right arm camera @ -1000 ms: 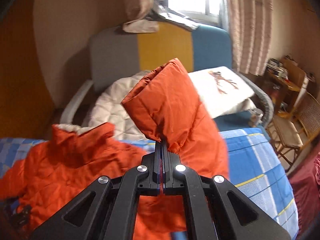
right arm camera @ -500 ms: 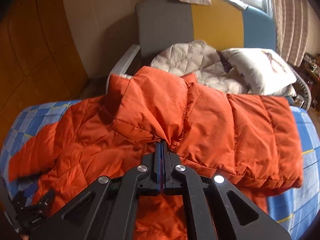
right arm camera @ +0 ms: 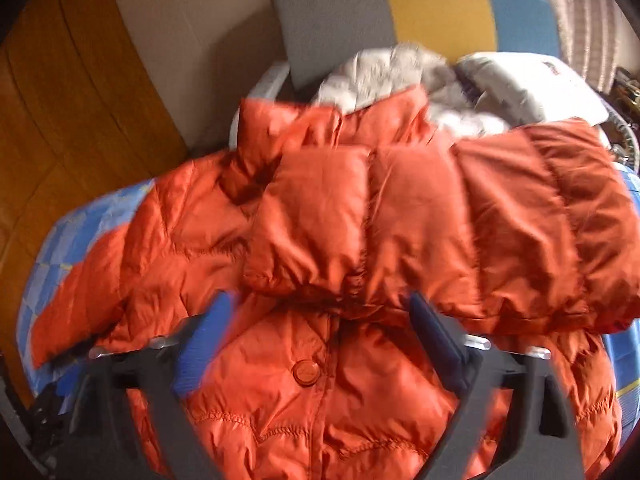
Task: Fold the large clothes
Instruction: 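Open the right tool to release the sleeve while the left tool closes on the jacket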
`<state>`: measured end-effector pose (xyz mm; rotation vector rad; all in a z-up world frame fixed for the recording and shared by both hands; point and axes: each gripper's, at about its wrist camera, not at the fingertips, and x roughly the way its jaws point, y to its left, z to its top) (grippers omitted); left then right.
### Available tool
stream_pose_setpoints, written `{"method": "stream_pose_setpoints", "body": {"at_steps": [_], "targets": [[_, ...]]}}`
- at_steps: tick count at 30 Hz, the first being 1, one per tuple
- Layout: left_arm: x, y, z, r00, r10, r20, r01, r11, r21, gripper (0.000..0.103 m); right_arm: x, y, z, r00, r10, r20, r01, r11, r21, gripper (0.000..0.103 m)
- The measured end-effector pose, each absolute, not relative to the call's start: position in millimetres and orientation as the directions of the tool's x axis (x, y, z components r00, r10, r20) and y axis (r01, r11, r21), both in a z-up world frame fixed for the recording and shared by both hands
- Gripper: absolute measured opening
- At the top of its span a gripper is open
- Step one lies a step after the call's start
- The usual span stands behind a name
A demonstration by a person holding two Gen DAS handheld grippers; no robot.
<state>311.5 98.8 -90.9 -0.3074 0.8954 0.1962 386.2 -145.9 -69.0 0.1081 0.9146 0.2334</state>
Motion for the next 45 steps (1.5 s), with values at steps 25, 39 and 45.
{"method": "stream_pose_setpoints", "body": {"at_steps": [25, 39, 45], "targets": [[380, 29, -68, 0.639, -0.155, -0.754, -0.127, 0.945, -0.302, 0.101, 357, -325, -74, 0.634, 0.12, -0.764, 0.173, 0.941, 0.291, 0.09], [429, -3, -80, 0.59, -0.28, -0.757, -0.039, 0.927, -0.373, 0.047, 366, -336, -81, 0.628, 0.132, -0.767, 0.178, 0.935, 0.307, 0.09], [427, -1, -82, 0.6, -0.299, -0.742, -0.022, 0.921, -0.389, 0.003, 370, -335, -80, 0.626, 0.132, -0.769, 0.175, 0.937, 0.303, 0.09]]}}
